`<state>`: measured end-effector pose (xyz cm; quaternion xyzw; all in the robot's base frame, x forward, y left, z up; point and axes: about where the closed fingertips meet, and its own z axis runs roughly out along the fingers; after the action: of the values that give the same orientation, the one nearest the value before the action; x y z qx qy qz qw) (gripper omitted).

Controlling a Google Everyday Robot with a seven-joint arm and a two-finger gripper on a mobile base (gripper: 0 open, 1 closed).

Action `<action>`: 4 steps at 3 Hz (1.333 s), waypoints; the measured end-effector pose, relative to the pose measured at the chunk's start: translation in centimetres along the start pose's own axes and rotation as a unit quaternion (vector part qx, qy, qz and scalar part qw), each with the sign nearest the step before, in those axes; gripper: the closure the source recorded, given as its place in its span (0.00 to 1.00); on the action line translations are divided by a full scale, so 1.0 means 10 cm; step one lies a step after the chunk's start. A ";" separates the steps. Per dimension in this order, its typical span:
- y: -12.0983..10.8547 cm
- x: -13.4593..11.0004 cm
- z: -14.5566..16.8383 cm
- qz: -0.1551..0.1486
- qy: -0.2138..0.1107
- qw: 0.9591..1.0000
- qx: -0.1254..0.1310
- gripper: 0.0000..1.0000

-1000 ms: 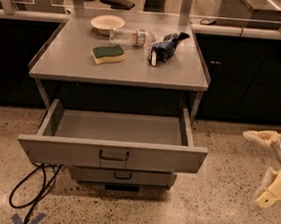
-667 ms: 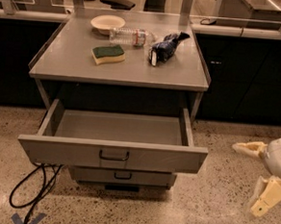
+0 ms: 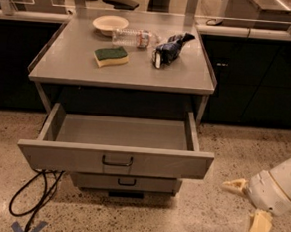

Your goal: Close top drawer

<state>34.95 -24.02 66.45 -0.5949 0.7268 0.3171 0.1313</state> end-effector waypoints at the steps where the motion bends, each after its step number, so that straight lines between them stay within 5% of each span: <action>1: -0.03 -0.09 0.29 -0.036 0.022 0.999 0.016 0.00; 2: -0.32 -0.41 0.36 -0.079 0.001 0.993 0.089 0.00; 4: -0.45 -0.46 0.35 -0.082 0.000 0.990 0.112 0.00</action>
Offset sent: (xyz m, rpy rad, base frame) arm 0.0826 0.0838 0.0016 0.0152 -0.4678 -0.0431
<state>39.74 -18.71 64.99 -0.6336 0.7067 0.2220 0.2230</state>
